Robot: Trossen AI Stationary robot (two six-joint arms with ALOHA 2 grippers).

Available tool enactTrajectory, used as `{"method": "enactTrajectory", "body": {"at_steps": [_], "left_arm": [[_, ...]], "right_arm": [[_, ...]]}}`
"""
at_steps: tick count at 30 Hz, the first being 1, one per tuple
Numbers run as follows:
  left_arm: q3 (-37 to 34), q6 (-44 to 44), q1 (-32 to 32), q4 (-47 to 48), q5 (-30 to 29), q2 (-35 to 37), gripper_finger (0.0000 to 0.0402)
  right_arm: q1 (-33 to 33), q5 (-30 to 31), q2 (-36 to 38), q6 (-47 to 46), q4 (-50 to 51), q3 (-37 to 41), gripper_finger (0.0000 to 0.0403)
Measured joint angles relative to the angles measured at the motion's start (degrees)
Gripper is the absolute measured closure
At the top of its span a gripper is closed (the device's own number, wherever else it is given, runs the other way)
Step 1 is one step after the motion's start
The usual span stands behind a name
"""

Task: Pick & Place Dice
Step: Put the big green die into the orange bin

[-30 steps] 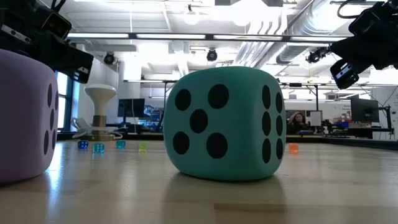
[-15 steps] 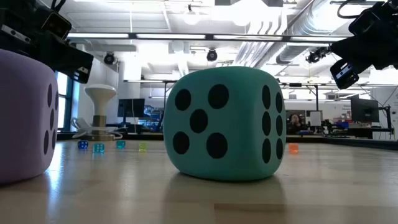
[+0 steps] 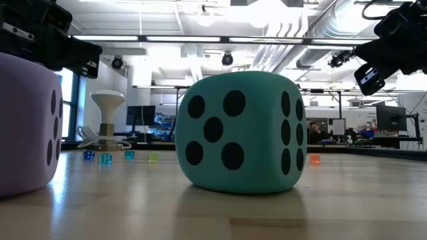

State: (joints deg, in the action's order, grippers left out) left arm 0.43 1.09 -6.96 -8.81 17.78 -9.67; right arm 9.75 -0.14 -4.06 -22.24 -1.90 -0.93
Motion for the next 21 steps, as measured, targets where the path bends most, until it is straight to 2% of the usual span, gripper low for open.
{"method": "enactTrajectory", "body": {"at_steps": [10,14,21], "left_arm": [[0.0,-2.6,0.0,-0.3,0.0,0.0,0.0401],[0.0,-8.0,0.0,-0.5,0.2,0.0,0.0401],[0.0,-7.7,0.0,-0.2,0.2,-0.2,0.0401]], "right_arm": [[0.0,0.2,0.0,1.8,0.0,0.0,0.0393],[0.0,1.3,0.0,4.4,0.0,0.0,0.0393],[0.0,1.5,0.0,2.9,-1.7,0.0,0.0393]]}}
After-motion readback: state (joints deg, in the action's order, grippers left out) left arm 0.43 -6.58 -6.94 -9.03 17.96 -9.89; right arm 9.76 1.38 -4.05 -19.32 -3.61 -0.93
